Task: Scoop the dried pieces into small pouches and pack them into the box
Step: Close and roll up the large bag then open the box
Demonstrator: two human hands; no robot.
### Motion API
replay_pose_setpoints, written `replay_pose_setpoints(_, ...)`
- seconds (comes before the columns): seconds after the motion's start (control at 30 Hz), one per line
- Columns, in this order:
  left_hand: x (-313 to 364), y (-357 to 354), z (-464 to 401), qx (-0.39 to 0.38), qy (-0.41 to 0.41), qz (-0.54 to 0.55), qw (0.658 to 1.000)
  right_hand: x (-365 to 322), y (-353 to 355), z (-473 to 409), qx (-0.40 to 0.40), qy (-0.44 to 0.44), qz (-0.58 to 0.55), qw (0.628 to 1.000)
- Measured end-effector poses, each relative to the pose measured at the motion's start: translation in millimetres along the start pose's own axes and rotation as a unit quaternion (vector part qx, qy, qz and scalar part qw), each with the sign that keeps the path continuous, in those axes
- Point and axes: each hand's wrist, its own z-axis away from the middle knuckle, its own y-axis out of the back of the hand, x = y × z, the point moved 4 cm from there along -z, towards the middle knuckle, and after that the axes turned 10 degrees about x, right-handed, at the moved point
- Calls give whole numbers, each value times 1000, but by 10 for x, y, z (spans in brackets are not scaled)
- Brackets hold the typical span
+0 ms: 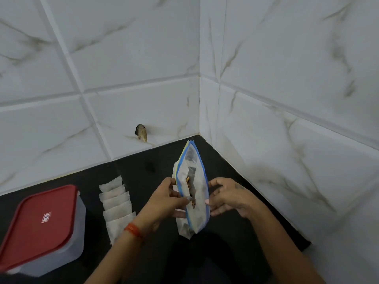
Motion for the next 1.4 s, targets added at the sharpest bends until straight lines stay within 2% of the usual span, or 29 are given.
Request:
replay_pose_setpoints(0.07, 42, 20, -17, 83, -63, -63, 993, -35, -31, -3, 68, 36, 5, 997)
replay_pose_setpoints(0.1, 82, 40, -27, 136, -107, -121, 977, -73, -34, 3, 126, 78, 53, 988)
replay_pose_setpoints(0.13, 129, 47, -30, 178, -148, -178, 956, -132, -20, 24, 198, 135, 135, 961)
replay_pose_setpoints(0.17, 167, 45, -23, 208, -182, -226, 934, -204, -13, 69, 264, 195, 215, 920)
replay_pose_setpoints(0.2, 193, 38, -12, 224, -205, -260, 917, -260, -19, 114, 305, 245, 257, 884)
replay_pose_setpoints(0.23, 206, 32, 0, 228, -218, -277, 908, -281, -27, 133, 319, 271, 263, 869)
replay_pose_setpoints(0.27, 216, 24, 13, 219, -220, -282, 908, -285, -30, 124, 305, 265, 239, 883)
replay_pose_setpoints(0.3, 213, 17, 14, 199, -207, -273, 918, -269, -24, 104, 261, 226, 180, 921)
replay_pose_setpoints(0.33, 208, 16, 15, 173, -179, -241, 938, -249, -38, 95, 187, 163, 93, 964)
replay_pose_setpoints(0.37, 200, 18, 12, 139, -136, -188, 963, -229, -74, 107, 100, 97, 2, 990)
replay_pose_setpoints(0.4, 195, 8, 29, 101, -85, -120, 984, -219, -101, 136, 37, 50, -40, 997)
replay_pose_setpoints(0.47, 187, -28, 55, 37, -14, -12, 999, -222, -128, 179, -16, 35, -51, 998)
replay_pose_setpoints(0.57, 232, -62, 53, 23, -24, 35, 999, -311, -154, 190, 48, 123, 0, 991)
replay_pose_setpoints(0.63, 279, -56, 38, 44, -38, 70, 996, -411, -185, 209, 123, 203, 71, 969)
replay_pose_setpoints(0.7, 309, -50, 48, 54, -38, 105, 992, -476, -209, 221, 158, 239, 93, 954)
replay_pose_setpoints(0.83, 286, -27, 64, 46, -28, 144, 988, -448, -215, 234, 38, 179, 21, 983)
replay_pose_setpoints(0.9, 250, 6, 50, 57, -31, 137, 988, -435, -215, 294, 2, 173, 75, 982)
replay_pose_setpoints(0.97, 217, 15, 31, 62, -34, 127, 989, -458, -284, 372, 19, 195, 176, 965)
replay_pose_setpoints(1.07, 189, 20, 11, 63, -27, 120, 990, -516, -433, 427, 101, 245, 337, 903)
replay_pose_setpoints(1.1, 180, 37, 14, 69, -21, 118, 990, -519, -463, 441, 110, 251, 360, 892)
replay_pose_setpoints(1.13, 165, 62, 10, 78, -19, 113, 990, -506, -475, 440, 93, 247, 345, 901)
replay_pose_setpoints(1.17, 144, 95, 6, 90, -18, 106, 990, -479, -469, 428, 54, 230, 288, 928)
replay_pose_setpoints(1.2, 112, 134, -3, 103, -17, 97, 990, -458, -455, 424, 3, 207, 208, 956)
replay_pose_setpoints(1.27, 31, 204, -28, 122, -6, 90, 988, -427, -379, 395, -67, 183, 69, 979)
replay_pose_setpoints(1.33, -45, 254, -50, 133, 13, 76, 988, -353, -255, 235, -38, 171, 23, 984)
replay_pose_setpoints(1.4, -122, 300, -76, 148, 23, 64, 987, -212, -156, 19, 3, 138, 69, 988)
